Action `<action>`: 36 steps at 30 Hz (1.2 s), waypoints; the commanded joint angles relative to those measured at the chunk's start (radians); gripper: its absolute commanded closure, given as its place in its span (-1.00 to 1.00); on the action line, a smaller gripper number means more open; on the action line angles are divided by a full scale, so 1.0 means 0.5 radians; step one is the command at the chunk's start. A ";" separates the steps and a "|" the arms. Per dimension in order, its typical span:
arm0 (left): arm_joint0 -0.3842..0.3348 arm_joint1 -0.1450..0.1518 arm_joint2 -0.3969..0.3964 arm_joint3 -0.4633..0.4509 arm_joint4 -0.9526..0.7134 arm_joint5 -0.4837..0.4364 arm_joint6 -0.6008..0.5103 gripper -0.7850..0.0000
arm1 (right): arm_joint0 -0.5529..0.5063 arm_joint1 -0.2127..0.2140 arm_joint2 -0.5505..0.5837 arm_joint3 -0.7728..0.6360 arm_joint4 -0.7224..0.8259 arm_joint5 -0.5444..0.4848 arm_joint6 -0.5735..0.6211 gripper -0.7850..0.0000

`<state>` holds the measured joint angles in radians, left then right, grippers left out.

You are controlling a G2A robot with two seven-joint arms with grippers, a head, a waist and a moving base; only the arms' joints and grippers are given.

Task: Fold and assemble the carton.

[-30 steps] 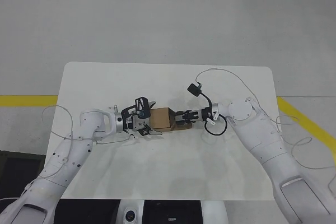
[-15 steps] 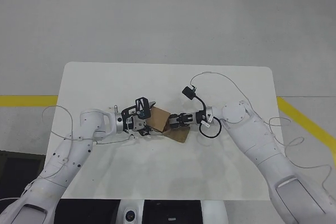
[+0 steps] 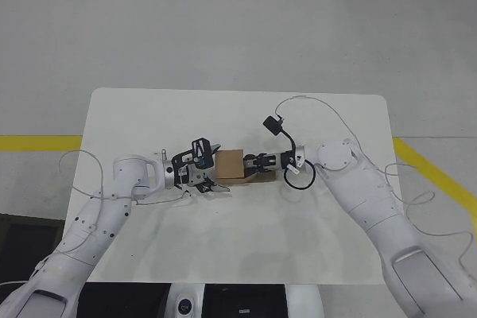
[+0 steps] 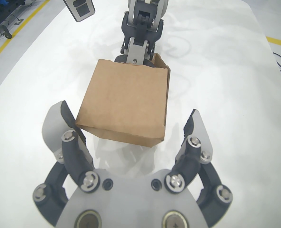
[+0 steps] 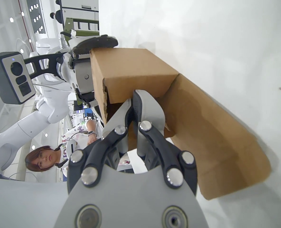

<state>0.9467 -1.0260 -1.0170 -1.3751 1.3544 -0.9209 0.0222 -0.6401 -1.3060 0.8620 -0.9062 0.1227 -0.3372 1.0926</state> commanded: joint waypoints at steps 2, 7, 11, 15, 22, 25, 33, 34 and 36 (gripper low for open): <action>0.002 0.000 -0.003 -0.001 -0.003 0.002 -0.002 -1.00 | -0.048 0.049 0.091 -0.095 -0.064 0.055 0.014 1.00; 0.003 -0.001 -0.005 -0.005 -0.003 0.004 -0.010 -1.00 | -0.178 0.134 0.266 -0.313 -0.142 0.158 0.042 1.00; 0.004 -0.003 -0.007 -0.004 -0.010 0.023 -0.024 -1.00 | -0.309 0.181 0.348 -0.513 -0.162 0.289 0.121 1.00; 0.004 -0.005 -0.008 -0.004 -0.021 0.030 -0.034 -1.00 | -0.423 0.201 0.362 -0.636 -0.132 0.388 0.177 1.00; 0.003 -0.007 -0.008 -0.007 -0.030 0.027 -0.051 -1.00 | -0.445 0.189 0.312 -0.628 -0.109 0.378 0.077 1.00; 0.004 -0.007 -0.009 -0.003 -0.034 0.022 -0.052 -1.00 | -0.407 0.180 0.288 -0.583 -0.123 0.343 0.025 1.00; 0.004 -0.008 -0.007 -0.005 -0.029 0.001 -0.053 -1.00 | -0.279 0.142 0.200 -0.450 -0.118 0.236 -0.030 1.00; 0.004 -0.008 -0.007 -0.005 -0.029 0.001 -0.053 -1.00 | -0.262 0.136 0.185 -0.432 -0.119 0.224 -0.032 1.00; 0.004 -0.009 -0.007 -0.004 -0.029 0.000 -0.054 -1.00 | -0.229 0.124 0.153 -0.394 -0.116 0.208 -0.029 1.00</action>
<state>0.9487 -1.0302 -1.0204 -1.3774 1.3402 -0.9207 -0.0045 -0.7605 -1.2421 0.9437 -1.1099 0.0639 -0.2308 1.0767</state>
